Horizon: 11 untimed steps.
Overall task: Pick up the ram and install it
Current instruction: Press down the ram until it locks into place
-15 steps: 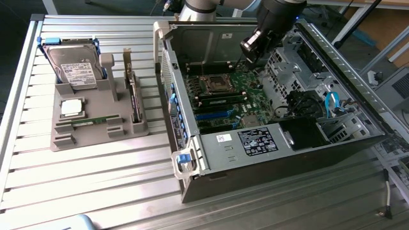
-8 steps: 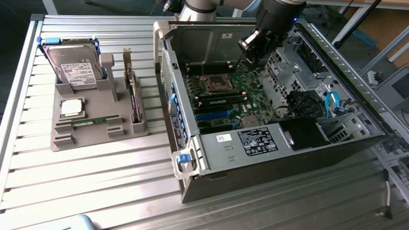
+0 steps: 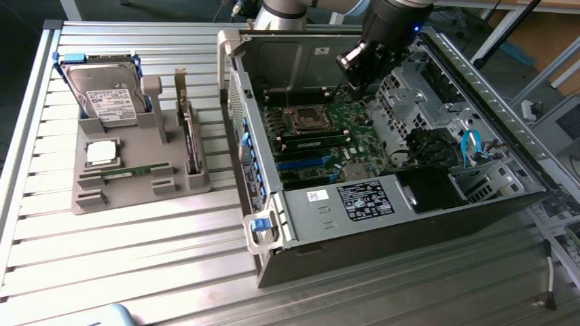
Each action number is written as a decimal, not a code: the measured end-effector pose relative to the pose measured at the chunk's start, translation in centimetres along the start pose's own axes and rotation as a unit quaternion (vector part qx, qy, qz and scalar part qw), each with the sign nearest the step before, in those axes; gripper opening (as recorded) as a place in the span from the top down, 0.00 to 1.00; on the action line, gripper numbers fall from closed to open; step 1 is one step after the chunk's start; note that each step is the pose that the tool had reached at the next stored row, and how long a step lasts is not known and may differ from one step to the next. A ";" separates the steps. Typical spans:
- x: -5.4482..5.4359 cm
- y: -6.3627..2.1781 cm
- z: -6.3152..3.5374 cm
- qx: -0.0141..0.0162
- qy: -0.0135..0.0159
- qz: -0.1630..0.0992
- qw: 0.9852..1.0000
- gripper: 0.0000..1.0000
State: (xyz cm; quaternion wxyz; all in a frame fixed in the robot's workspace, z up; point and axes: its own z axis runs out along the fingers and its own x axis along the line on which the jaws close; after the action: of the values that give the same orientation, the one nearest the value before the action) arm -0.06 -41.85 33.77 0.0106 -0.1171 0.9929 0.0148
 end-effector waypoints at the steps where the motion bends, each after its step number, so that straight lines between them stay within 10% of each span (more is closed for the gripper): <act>1: 0.0 0.00 0.01 0.000 0.000 0.006 1.000 0.89; 11: 0.0 0.00 0.12 0.002 0.001 0.058 0.998 0.89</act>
State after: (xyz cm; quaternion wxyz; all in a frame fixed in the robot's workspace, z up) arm -0.06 -41.85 33.65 0.0087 -0.0592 0.9981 0.0137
